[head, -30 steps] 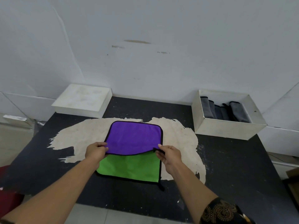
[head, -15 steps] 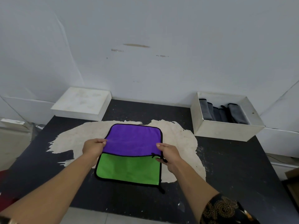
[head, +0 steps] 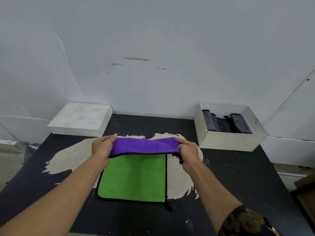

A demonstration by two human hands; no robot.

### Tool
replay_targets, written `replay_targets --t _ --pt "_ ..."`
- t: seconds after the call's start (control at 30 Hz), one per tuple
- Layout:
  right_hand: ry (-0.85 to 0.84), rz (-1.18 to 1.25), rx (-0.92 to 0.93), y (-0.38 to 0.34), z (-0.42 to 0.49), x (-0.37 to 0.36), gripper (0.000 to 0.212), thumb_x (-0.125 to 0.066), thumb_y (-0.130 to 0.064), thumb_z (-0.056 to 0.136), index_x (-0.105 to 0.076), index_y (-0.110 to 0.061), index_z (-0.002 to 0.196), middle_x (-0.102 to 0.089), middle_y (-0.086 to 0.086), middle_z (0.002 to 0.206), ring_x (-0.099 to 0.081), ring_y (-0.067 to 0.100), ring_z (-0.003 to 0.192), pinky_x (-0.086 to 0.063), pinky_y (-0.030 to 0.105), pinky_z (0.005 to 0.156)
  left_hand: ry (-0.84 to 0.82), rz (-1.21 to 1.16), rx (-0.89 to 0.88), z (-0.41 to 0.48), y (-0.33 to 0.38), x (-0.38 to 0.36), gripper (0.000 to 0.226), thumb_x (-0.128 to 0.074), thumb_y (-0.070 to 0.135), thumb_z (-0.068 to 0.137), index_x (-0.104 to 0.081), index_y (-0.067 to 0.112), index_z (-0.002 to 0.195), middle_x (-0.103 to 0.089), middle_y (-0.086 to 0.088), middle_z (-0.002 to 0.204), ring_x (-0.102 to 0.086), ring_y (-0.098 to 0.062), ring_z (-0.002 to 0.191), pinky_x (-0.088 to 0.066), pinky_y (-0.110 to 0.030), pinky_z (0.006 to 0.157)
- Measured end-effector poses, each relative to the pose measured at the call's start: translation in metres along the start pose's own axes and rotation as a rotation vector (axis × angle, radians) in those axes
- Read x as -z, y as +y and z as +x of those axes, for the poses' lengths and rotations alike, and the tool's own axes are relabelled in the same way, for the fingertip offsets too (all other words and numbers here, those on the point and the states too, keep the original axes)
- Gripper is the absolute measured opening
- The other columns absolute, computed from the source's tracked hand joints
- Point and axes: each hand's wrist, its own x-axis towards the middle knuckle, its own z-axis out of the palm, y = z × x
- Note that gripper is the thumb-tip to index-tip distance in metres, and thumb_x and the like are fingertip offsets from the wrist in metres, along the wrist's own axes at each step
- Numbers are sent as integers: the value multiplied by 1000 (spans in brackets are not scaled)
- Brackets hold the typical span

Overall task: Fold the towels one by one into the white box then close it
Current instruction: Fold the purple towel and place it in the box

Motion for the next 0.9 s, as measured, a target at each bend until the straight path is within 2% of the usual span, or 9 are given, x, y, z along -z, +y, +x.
replay_targets --t 0.07,0.13,0.2,0.37,0.53,0.7,0.73,0.8,0.9 --pt "21 61 23 -15 -2 10 48 -41 13 83 -73 -12 107 -58 6 101 -55 26 77 -51 40 72 -57 26 -8 1 7 -10 3 -74 18 83 -72 19 81 -69 -5 101 -63 -25 99 -54 -41 89" --pt "46 129 44 -28 -5 22 45 -42 13 84 -72 -10 110 -58 7 104 -59 24 77 -55 32 65 -161 37 17 -1 14 -22 15 -62 9 90 -73 20 92 -65 -5 102 -59 -20 86 -53 -32 68" --pt "98 179 70 -39 -8 38 45 -44 12 84 -72 -9 111 -59 8 107 -61 21 75 -56 27 59 -267 91 42 -7 19 -38 30 -51 1 95 -71 18 107 -60 -3 92 -47 -13 68 -39 -24 53" --pt "201 282 93 -51 -17 83 43 -46 13 84 -72 -9 110 -62 9 105 -59 17 64 -53 25 52 -380 213 76 -26 23 -79 33 -47 -2 95 -67 12 117 -59 -3 86 -42 -10 60 -34 -21 46" --pt "317 347 148 -65 -17 139 45 -46 12 79 -73 -9 107 -66 17 111 -58 18 67 -51 27 57 -492 244 -22 -59 32 -141 36 -49 -2 95 -62 13 125 -60 -4 90 -47 -12 65 -36 -24 50" --pt "366 257 300 -71 -33 191 46 -46 11 80 -77 -15 103 -66 2 110 -62 12 87 -53 23 67 -550 280 -213 -92 30 -172 48 -49 -7 90 -62 22 127 -62 1 103 -52 -10 67 -42 -23 52" --pt "392 214 338 -60 -38 200 47 -45 12 81 -77 -14 103 -67 -1 110 -62 5 86 -52 18 66 -554 291 -251 -98 19 -169 51 -49 -10 88 -64 23 124 -63 1 108 -56 -8 70 -45 -21 55" --pt "453 95 356 -22 -46 220 46 -45 13 83 -76 -15 103 -67 -4 105 -57 -1 69 -45 11 54 -523 353 -293 -112 -18 -162 51 -48 -12 87 -66 23 120 -61 3 116 -58 -4 82 -48 -17 67" --pt "468 -144 233 55 -46 243 41 -49 10 87 -75 -19 99 -70 5 104 -53 11 63 -42 17 48 -522 499 -193 -131 -95 -145 43 -53 -6 89 -65 21 120 -57 7 119 -56 0 83 -46 -11 68"
